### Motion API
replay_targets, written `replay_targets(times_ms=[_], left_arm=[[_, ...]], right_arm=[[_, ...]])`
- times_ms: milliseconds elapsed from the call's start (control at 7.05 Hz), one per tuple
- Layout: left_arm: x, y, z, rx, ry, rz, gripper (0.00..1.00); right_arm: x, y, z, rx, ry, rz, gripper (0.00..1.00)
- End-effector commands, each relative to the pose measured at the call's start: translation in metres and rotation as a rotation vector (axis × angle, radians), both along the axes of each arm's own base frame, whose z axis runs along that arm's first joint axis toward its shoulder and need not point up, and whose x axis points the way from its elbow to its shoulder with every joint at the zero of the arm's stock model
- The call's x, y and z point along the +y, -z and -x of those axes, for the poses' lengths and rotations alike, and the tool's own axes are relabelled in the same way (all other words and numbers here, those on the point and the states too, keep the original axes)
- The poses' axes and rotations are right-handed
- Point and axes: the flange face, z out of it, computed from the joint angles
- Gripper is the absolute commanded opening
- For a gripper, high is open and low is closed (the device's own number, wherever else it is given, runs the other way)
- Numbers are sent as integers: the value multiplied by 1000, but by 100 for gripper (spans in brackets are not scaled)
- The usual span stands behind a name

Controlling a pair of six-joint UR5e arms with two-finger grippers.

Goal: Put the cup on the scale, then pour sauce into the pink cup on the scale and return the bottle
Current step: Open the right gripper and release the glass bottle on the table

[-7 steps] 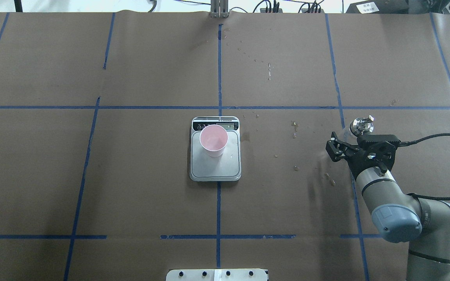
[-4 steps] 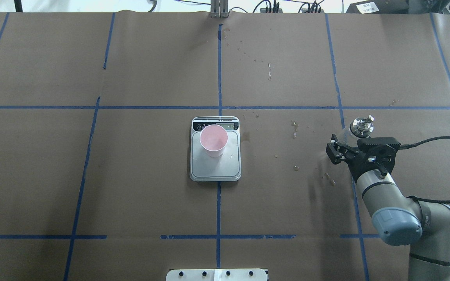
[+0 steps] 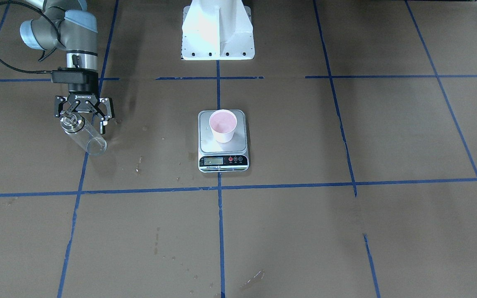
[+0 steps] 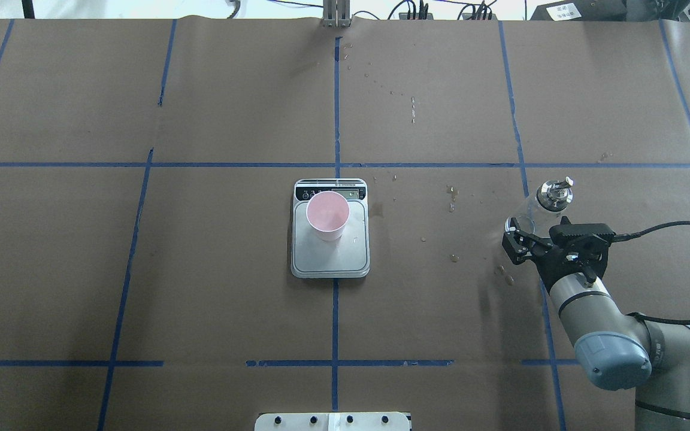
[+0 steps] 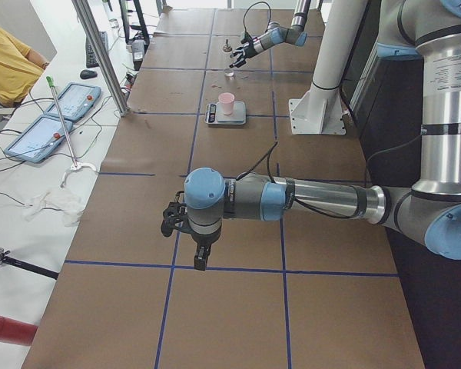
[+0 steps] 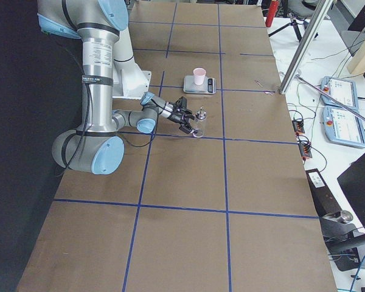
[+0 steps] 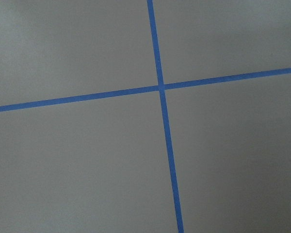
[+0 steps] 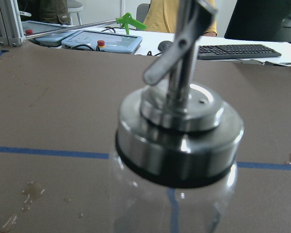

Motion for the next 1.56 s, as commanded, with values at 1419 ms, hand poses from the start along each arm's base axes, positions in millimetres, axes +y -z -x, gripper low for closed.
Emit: replay_targets(times_ms=[1419], left_arm=[[0,2,1,0,1,-4,100]], right_arm=[[42,-76,-147,23,207,-24,100]])
